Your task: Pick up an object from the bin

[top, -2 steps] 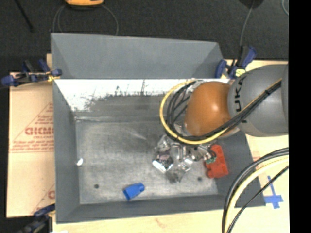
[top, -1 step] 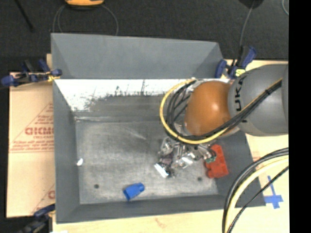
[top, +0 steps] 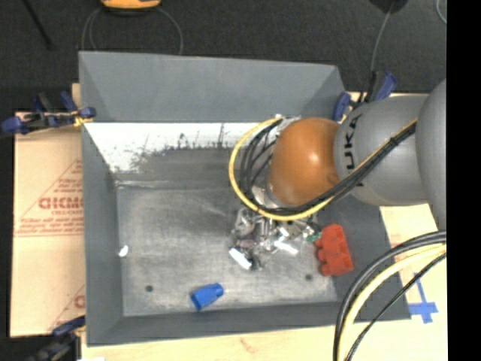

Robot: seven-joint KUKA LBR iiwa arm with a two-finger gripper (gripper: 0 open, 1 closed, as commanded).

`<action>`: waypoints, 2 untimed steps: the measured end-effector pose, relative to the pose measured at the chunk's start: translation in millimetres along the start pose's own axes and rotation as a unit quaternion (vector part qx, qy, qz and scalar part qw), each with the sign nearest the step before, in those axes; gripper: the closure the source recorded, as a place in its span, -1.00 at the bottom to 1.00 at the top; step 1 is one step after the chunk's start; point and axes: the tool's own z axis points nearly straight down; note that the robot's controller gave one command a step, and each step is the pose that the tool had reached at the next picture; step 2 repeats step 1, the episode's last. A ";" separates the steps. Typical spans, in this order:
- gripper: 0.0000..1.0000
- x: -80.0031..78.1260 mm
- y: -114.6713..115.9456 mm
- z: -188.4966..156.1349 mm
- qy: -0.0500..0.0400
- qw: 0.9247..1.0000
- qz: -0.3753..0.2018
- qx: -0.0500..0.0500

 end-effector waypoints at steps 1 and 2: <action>1.00 21.4 -3.4 -134.5 -0.003 0.998 -0.066 -0.003; 1.00 21.4 -3.4 -134.5 -0.003 0.998 -0.066 -0.003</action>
Offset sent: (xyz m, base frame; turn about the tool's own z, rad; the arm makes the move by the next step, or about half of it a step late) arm -0.0188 -0.0117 0.1296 -0.1346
